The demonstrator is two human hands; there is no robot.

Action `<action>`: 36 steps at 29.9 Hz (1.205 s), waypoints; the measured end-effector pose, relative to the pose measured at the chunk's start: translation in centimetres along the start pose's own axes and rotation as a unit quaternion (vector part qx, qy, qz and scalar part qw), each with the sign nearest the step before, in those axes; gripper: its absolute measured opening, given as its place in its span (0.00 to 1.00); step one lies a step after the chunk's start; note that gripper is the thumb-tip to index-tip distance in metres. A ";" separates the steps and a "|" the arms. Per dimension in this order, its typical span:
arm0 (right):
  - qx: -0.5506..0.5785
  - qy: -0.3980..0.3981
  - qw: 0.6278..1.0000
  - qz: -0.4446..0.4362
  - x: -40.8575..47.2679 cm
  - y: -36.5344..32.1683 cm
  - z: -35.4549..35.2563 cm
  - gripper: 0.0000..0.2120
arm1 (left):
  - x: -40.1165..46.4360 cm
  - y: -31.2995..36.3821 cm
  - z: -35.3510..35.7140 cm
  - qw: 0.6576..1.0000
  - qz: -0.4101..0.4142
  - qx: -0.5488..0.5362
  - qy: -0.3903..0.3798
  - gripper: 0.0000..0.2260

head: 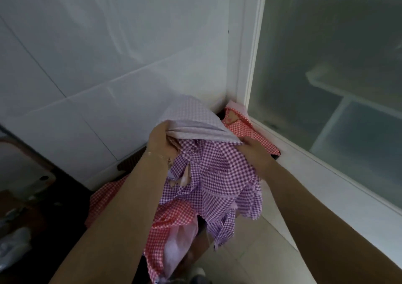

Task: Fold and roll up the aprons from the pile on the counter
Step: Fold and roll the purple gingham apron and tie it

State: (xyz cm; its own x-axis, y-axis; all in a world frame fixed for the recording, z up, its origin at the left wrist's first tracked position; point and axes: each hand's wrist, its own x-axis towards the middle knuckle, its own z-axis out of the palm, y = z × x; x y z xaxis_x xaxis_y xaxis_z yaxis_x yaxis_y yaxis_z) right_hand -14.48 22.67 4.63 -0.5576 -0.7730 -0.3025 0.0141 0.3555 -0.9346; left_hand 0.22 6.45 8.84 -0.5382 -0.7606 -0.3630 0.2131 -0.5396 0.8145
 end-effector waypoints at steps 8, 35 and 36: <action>-0.220 -0.202 0.952 0.069 -2.4 4.0 -5.4 0.22 | -1.6 -4.6 0.1 0.936 0.083 0.338 0.054 0.08; -0.134 0.123 0.983 0.036 2.0 8.1 -2.9 0.25 | -0.9 -11.8 -6.0 0.949 0.007 0.250 0.191 0.17; -0.142 0.109 0.983 -0.040 1.7 7.3 -2.1 0.27 | -0.9 -11.2 -5.4 0.953 0.043 0.237 0.183 0.15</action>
State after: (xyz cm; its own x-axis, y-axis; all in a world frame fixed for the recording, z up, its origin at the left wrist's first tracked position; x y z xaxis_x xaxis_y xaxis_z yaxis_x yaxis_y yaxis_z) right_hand -17.06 24.98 -2.30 -0.7122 -0.6849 -0.1539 -0.2526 0.4546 -0.8541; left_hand 2.67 11.26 -2.42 -0.1961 -0.9164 -0.3490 -0.1957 -0.3121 0.9297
